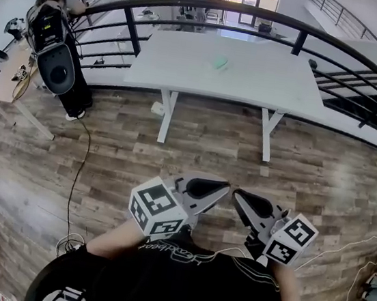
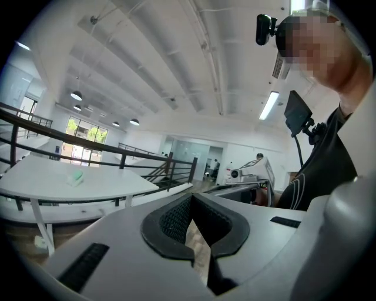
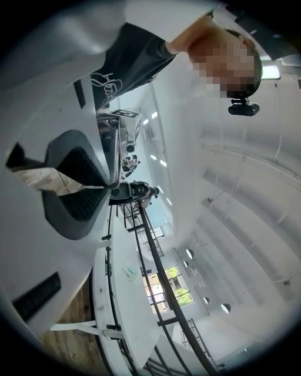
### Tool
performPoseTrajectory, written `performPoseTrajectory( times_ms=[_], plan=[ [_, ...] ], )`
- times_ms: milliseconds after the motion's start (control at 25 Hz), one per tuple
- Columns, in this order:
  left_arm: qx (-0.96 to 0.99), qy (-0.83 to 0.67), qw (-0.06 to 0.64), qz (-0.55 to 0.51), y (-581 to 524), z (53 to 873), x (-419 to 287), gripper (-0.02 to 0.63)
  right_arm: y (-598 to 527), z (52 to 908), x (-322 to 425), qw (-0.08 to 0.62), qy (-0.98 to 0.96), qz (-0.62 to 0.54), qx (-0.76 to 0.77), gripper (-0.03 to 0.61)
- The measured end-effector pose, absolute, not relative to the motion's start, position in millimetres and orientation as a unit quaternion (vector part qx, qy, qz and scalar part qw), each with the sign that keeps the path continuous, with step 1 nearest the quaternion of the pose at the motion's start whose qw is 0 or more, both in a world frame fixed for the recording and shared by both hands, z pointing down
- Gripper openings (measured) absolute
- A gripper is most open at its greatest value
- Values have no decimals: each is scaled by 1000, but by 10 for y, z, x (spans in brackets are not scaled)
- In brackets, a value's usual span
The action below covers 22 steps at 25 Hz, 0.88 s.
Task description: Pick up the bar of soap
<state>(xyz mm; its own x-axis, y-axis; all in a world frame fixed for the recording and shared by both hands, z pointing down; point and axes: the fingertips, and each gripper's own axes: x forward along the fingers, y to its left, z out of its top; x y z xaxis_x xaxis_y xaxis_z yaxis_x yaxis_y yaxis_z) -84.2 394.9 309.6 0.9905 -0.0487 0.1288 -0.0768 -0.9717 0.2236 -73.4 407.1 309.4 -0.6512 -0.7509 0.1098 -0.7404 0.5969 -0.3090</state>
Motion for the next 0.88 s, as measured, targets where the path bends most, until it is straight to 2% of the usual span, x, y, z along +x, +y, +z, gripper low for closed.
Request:
performPoseTrajectory(
  times_ms=[560, 880],
  plan=[
    [990, -58, 116, 63, 1722, 3063, -809, 7, 1827, 3020, -621, 18, 900, -173, -400, 17],
    [987, -63, 129, 71, 1009, 3194, -764, 6, 1107, 3154, -547, 22, 900, -178, -397, 17]
  ],
)
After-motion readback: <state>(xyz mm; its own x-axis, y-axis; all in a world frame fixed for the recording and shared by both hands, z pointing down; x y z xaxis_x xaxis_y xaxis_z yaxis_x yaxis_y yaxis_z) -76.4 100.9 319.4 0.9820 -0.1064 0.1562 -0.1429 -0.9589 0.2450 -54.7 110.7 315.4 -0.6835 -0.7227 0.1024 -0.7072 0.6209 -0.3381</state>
